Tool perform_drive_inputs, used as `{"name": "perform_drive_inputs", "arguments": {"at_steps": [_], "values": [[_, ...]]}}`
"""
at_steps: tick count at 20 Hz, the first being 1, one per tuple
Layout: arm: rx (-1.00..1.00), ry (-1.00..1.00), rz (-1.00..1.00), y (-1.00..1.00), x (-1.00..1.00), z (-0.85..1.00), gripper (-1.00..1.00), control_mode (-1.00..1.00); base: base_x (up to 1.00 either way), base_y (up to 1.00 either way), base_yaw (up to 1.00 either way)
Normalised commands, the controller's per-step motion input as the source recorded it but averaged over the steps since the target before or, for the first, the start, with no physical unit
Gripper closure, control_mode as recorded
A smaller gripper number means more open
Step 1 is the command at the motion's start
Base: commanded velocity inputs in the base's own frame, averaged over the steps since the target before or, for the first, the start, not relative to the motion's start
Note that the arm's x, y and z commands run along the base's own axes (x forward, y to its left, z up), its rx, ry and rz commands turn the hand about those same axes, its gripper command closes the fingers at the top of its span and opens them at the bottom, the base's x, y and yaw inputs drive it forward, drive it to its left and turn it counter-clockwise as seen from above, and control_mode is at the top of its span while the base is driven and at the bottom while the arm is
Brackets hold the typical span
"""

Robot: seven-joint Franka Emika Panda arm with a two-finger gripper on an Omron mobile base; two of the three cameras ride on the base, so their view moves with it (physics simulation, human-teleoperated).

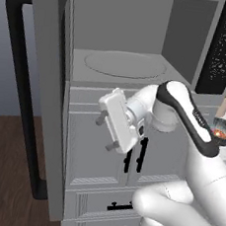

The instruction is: Open the microwave, place the bowl with waffle inside the microwave, then close the microwave door and turn it on.

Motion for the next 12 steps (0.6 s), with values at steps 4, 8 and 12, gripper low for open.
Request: {"name": "perform_drive_inputs", "arguments": {"at_steps": [4, 8, 12], "values": [[-0.05, -0.18, -0.38, -1.0, -0.35, -0.31, -1.0, -1.0, 0.0, 0.0, 0.0], [-0.07, -0.15, -0.52, -0.92, -0.07, -0.07, -1.0, -1.0, 0.0, 0.0, 0.0], [-0.06, -0.15, -0.63, -0.65, 0.0, -0.03, -1.0, -1.0, 0.0, 0.0, 0.0]]}}
